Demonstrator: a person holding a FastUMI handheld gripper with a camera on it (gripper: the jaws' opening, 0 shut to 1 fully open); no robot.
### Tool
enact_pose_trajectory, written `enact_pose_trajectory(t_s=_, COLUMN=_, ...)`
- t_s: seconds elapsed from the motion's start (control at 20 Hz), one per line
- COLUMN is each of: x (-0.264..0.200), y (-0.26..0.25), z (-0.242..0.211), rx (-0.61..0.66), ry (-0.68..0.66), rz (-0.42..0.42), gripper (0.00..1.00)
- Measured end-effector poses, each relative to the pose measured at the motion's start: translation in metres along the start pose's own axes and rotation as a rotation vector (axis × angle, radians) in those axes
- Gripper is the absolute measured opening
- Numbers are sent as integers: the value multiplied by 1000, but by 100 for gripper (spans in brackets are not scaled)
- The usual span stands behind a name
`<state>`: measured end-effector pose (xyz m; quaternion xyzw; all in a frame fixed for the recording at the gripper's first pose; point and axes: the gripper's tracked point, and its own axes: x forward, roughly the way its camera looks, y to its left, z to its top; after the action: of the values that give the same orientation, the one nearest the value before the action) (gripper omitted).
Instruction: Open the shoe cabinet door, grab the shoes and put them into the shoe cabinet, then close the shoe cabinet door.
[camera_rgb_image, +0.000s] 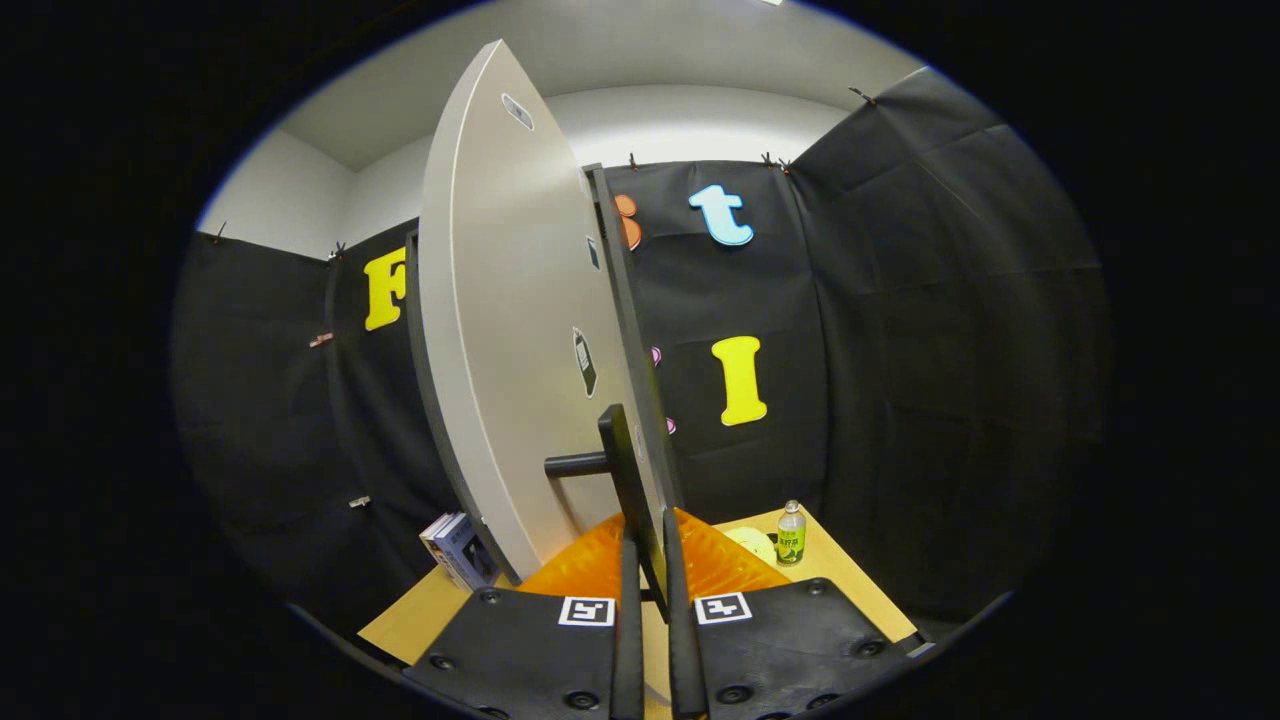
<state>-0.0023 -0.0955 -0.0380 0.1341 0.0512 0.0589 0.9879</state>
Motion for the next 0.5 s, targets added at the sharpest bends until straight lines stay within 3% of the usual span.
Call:
enact_pose_trajectory(t_s=0.25, x=-3, y=-4, z=1, rx=-28, ry=-3, rz=34, gripper=15)
enact_pose_trajectory(t_s=0.5, x=-8, y=-8, z=2, rx=-60, ry=-15, rz=-9, gripper=15)
